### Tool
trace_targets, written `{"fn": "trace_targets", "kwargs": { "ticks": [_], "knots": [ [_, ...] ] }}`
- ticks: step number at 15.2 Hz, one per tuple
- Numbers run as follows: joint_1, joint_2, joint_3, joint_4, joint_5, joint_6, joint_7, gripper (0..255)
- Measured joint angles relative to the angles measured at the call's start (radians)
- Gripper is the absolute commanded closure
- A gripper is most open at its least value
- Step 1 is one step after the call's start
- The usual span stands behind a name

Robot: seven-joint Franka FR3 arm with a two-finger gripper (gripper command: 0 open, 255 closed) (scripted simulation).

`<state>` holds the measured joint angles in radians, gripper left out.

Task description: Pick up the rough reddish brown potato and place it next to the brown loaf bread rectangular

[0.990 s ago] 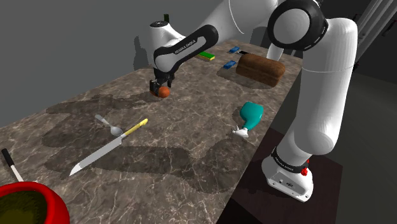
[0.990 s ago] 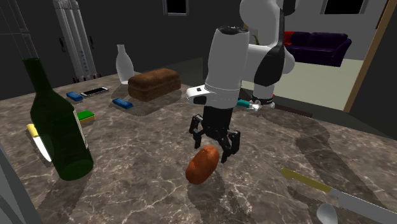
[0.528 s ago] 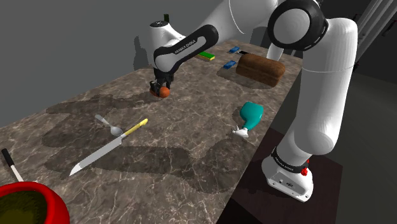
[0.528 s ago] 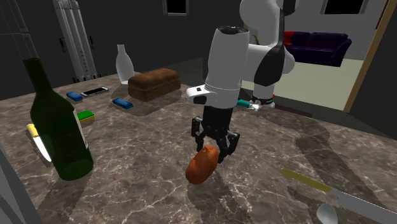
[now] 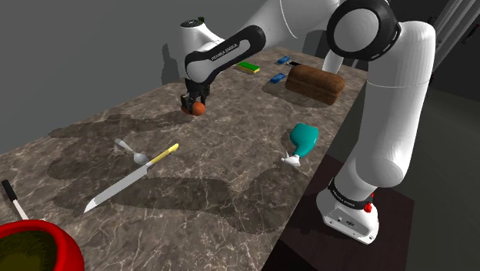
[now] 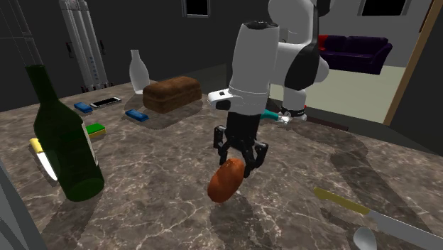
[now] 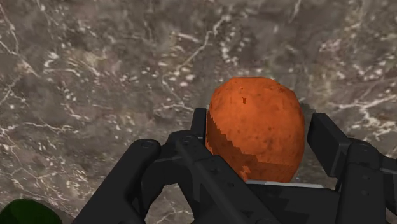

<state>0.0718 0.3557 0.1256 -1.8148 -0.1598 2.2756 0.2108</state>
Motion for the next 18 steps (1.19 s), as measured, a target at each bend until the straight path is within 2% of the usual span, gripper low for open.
{"fn": "trace_targets", "kwargs": {
  "ticks": [18],
  "knots": [
    [-0.003,-0.085,0.01,0.128,0.029,-0.211,-0.031,255]
  ]
}}
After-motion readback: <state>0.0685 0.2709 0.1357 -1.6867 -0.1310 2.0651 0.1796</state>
